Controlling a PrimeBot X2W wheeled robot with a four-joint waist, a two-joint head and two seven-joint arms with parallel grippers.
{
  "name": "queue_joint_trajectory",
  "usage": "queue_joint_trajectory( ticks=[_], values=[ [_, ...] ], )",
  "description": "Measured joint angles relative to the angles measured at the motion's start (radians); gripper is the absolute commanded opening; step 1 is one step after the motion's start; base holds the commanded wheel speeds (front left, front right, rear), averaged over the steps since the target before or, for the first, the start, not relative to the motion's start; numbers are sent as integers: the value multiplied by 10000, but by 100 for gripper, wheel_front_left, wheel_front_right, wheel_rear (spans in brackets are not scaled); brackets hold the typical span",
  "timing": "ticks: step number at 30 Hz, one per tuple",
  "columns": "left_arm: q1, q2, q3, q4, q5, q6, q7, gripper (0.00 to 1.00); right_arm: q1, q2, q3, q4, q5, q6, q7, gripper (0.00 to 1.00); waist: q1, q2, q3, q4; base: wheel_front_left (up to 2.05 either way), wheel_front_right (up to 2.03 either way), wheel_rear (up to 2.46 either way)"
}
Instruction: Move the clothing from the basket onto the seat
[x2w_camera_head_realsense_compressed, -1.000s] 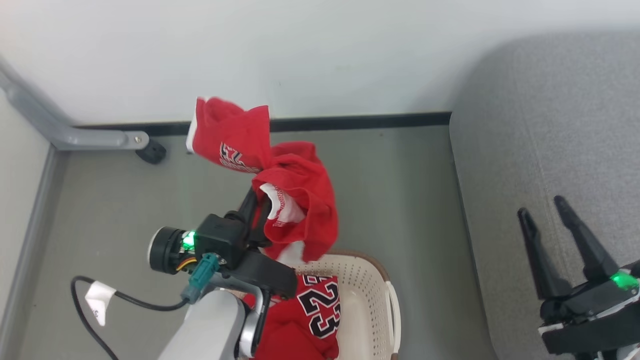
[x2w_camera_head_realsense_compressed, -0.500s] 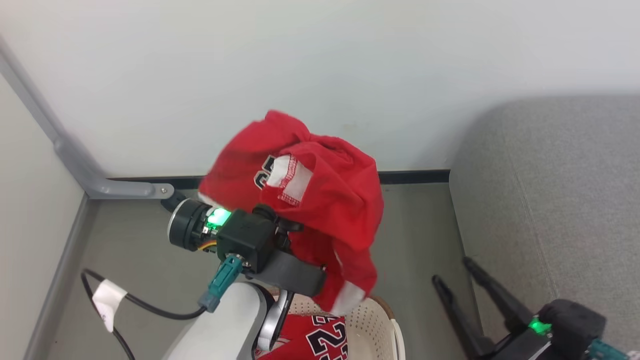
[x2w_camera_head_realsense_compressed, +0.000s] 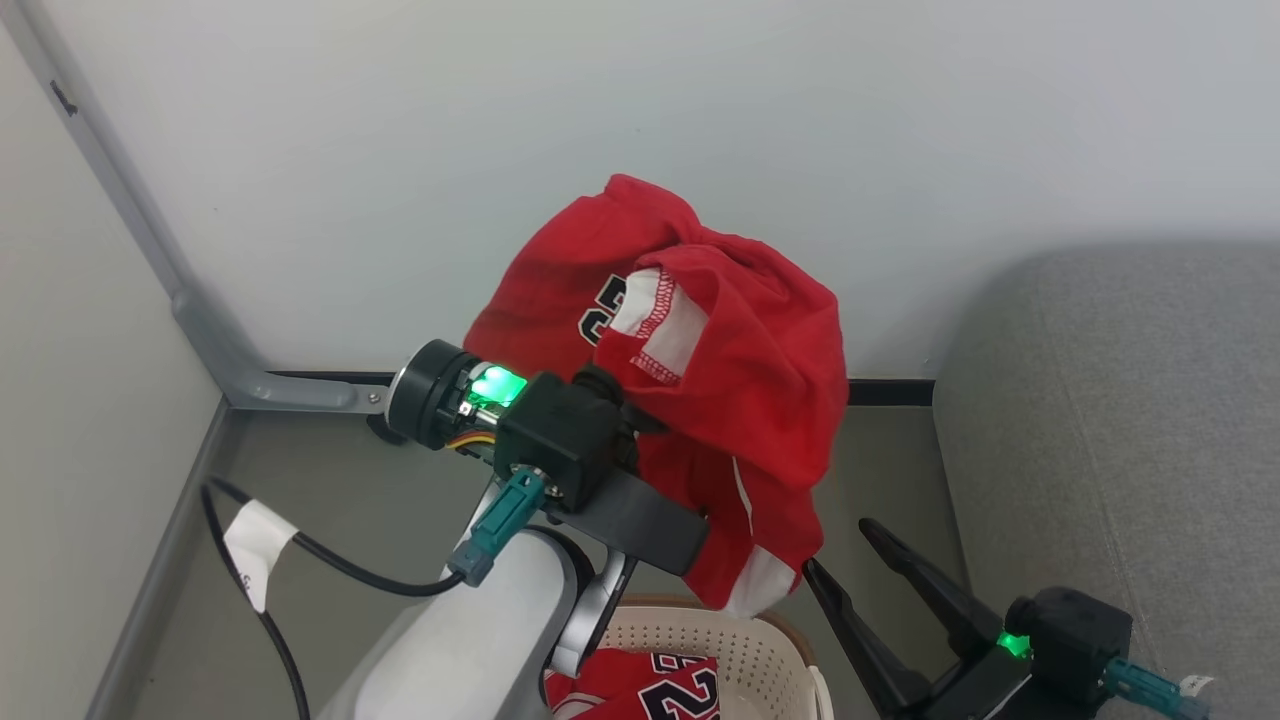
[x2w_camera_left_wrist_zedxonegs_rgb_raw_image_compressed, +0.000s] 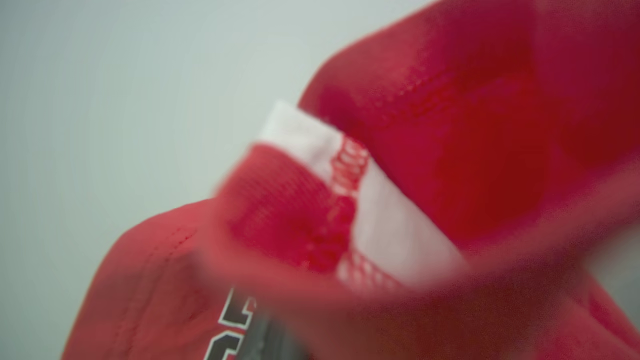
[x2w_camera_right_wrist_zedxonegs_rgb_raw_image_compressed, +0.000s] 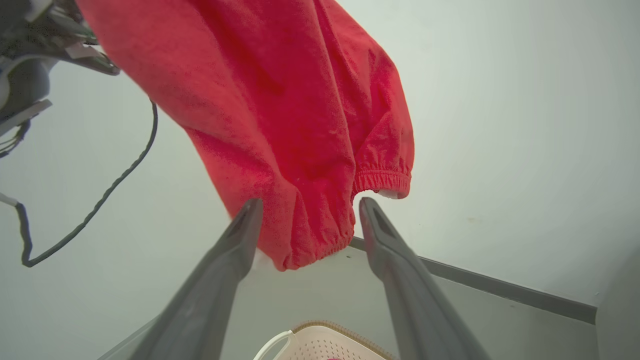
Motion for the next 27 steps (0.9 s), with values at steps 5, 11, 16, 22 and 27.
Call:
queue_joint_trajectory(
  ticks=[5,11,16,22,27],
  values=[
    [-178,-2,-545,-134,-412,12,107,0,-674,213,238,516,134,0,0,100,0,0,-98,219,0,0,0],
    [-295,0,-1149,-412,-598,13,245,0,-1303,362,694,890,171,0,0,100,0,0,-151,421,0,0,0],
    [-495,-2,-1540,-449,-759,25,385,0,-1778,520,951,1057,169,0,0,100,0,0,-155,602,0,0,0],
    [-542,6,-1739,-443,-1030,29,548,0,-2280,667,1354,1135,263,0,-2,100,0,2,-159,682,0,0,0],
    [-543,8,-1845,-443,-1181,105,640,0,-2565,792,1563,1352,278,0,-2,0,0,2,-170,722,0,0,0]
  ],
)
